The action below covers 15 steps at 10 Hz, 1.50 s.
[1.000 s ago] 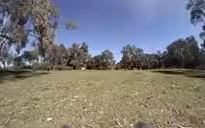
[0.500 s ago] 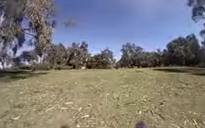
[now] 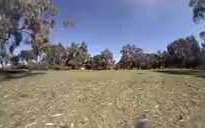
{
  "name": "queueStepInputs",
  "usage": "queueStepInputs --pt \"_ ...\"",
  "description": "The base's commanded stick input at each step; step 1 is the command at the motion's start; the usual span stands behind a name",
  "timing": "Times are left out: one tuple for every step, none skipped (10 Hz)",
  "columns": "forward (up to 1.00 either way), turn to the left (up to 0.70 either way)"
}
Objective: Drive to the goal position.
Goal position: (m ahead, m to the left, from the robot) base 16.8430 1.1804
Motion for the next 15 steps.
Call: queueStepInputs --pt "1.0 0.0" --pt "1.0 0.0" --pt "1.0 0.0" --pt "1.0 0.0" --pt "1.0 0.0" --pt "1.0 0.0" --pt "1.0 0.0" --pt "1.0 0.0" --pt "1.0 0.0" --pt "1.0 0.0" --pt "1.0 0.0" --pt "1.0 0.0" --pt "1.0 0.0" --pt "1.0 0.0" --pt "1.0 0.0"
